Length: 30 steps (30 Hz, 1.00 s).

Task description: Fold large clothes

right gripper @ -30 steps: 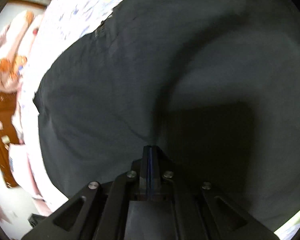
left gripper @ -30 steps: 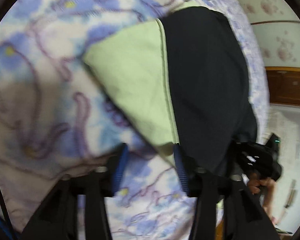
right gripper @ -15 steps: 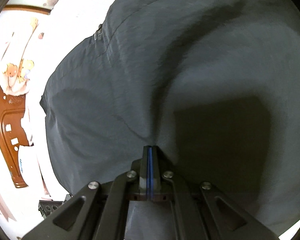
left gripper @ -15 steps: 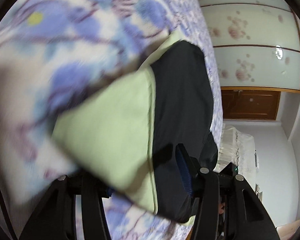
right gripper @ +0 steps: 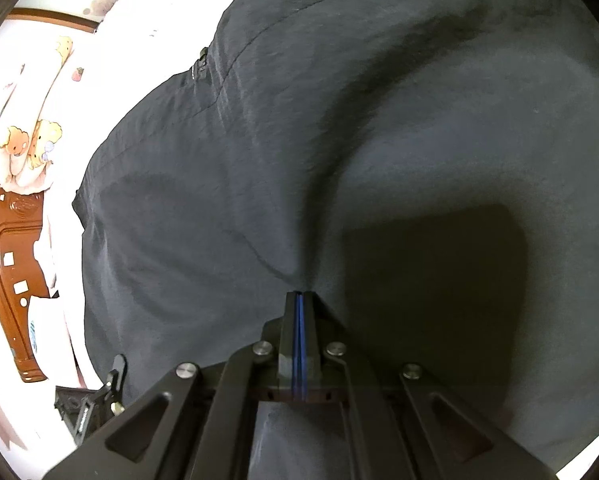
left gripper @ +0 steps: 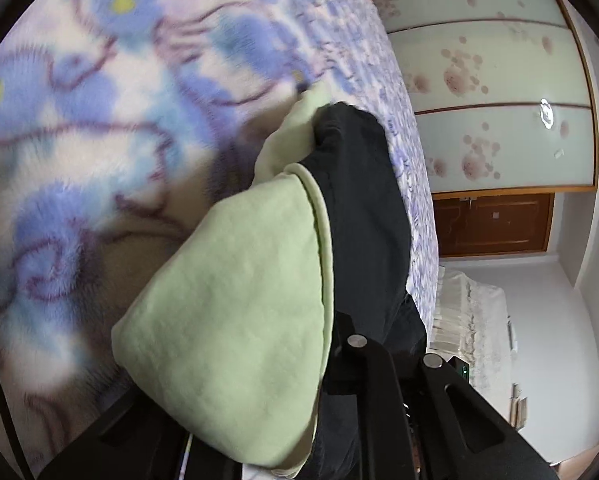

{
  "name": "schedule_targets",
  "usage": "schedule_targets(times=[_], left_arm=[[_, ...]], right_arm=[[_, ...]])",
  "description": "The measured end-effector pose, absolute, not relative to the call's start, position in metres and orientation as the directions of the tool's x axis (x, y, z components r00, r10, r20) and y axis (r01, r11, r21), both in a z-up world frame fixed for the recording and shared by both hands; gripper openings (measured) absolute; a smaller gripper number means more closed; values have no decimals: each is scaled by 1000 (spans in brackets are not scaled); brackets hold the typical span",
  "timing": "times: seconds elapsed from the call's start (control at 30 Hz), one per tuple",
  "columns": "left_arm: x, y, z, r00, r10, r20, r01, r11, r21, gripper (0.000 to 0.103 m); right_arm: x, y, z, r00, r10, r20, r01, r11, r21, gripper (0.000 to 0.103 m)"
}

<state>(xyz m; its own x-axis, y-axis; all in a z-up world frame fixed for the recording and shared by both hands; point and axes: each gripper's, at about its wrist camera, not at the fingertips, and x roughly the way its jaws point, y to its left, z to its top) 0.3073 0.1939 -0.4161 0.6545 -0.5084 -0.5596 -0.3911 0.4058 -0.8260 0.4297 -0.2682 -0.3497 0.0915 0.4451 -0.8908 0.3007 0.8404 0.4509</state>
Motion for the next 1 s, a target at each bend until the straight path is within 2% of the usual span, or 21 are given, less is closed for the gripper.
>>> schedule_targets(times=[0.1,0.27,0.4,0.53,0.63,0.77,1.0], left_arm=[[312,183,-389,654,-495,-572,-352,471,-809,8],[319,148,-328,689,-502,-523,-221,542,-811,8],[325,105,-279,710,-500,-495,-126,602,-789,8],[323,50,-240,711,-482,-512,-52,691,-721,8],[322,6,-224,696,-490,-526,1,732,-681,8],[313,-63,-211,670,-450,-590,69,829,-555,8],[315,-170,-227,586,-422,-692,168,898,-406,9]], right_arm=[[421,-256,-351,109,432,-895,282,850,444,0],[416,-263,-351,127,456,-881,272,838,473,0],[409,-270,-351,149,484,-862,218,834,506,0],[404,-274,-352,150,522,-840,179,821,542,0],[406,-289,-354,122,567,-814,153,800,580,0],[410,-310,-351,98,625,-774,91,769,633,0],[398,-431,-310,235,624,-745,99,747,657,0]])
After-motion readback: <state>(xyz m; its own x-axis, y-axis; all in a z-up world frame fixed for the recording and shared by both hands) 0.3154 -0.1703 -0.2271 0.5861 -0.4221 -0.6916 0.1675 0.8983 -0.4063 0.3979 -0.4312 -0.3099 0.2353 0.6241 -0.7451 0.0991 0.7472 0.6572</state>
